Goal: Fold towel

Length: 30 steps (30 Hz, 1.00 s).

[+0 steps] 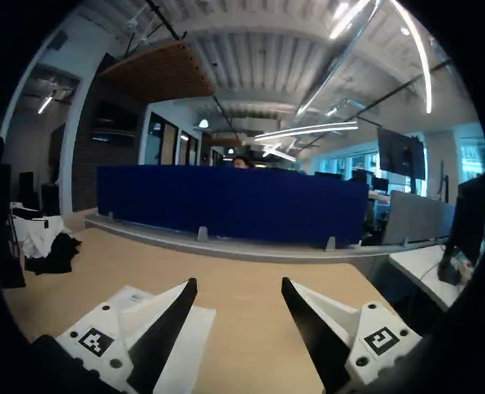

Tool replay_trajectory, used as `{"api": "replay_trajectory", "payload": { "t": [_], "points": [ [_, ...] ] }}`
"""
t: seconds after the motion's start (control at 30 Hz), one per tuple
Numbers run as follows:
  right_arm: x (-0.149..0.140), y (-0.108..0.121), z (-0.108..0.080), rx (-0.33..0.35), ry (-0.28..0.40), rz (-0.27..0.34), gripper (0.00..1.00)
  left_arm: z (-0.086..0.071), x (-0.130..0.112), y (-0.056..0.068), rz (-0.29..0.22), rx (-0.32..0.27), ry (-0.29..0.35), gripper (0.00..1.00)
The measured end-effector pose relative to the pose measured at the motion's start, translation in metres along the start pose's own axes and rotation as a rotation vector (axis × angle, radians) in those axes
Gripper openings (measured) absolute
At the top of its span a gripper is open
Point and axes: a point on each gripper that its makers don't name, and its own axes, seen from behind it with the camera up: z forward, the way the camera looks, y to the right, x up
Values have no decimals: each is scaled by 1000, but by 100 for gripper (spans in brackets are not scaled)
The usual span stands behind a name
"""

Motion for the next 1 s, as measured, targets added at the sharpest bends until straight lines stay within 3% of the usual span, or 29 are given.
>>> {"api": "replay_trajectory", "payload": {
  "t": [0.3,0.57,0.77,1.0],
  "points": [
    [-16,-36,-6,157,-139,-52,100,4,-15,21,58,-99,-114,94],
    [-37,-53,-11,246,-247,-102,100,4,-34,37,89,-183,-198,94],
    [-57,-62,-13,288,-299,-126,100,-2,-67,54,96,-256,-284,94],
    [-101,-68,-17,328,-385,-162,100,-9,-118,71,100,-318,-397,94]
  ]
}}
